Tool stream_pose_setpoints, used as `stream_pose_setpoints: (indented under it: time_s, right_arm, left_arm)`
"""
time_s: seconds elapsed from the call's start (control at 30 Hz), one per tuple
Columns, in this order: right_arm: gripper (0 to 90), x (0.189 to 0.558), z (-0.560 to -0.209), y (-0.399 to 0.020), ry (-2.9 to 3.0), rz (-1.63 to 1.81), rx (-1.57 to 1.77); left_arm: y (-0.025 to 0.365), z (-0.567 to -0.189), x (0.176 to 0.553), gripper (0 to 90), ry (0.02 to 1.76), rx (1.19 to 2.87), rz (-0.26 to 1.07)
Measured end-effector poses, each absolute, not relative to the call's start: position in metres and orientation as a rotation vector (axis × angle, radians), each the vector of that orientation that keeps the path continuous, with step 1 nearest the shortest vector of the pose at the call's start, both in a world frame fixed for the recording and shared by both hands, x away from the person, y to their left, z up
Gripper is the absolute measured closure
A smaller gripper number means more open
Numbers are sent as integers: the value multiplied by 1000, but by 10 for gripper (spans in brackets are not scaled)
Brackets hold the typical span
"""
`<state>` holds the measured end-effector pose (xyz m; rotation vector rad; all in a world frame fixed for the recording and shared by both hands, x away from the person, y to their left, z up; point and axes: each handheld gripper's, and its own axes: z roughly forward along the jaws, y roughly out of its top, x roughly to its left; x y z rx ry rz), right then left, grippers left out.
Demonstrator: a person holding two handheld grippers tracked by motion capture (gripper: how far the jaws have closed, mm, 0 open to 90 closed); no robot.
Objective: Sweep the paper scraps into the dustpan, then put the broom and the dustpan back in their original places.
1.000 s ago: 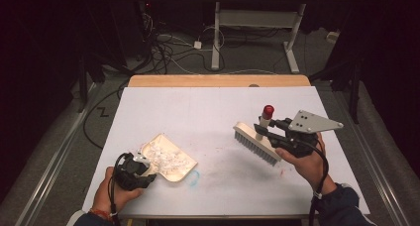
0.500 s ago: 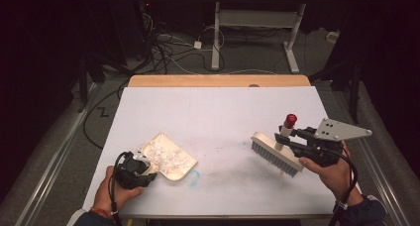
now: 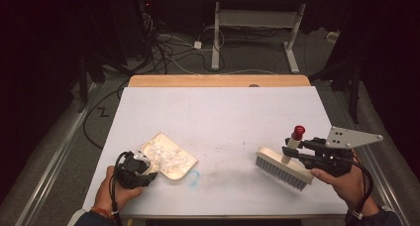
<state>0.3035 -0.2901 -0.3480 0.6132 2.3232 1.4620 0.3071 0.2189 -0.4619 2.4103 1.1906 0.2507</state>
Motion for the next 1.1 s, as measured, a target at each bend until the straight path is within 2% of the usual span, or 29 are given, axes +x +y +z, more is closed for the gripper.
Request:
stream_pose_setpoints:
  time_s: [0.53, 1.1]
  right_arm:
    - [706, 312, -353, -292, 2442, 1427, 629]
    - [680, 355, -358, -291, 2451, 1393, 732]
  left_arm:
    - [223, -458, 310, 630, 1254, 2346, 286]
    - [229, -458, 327, 629, 1336, 2275, 304]
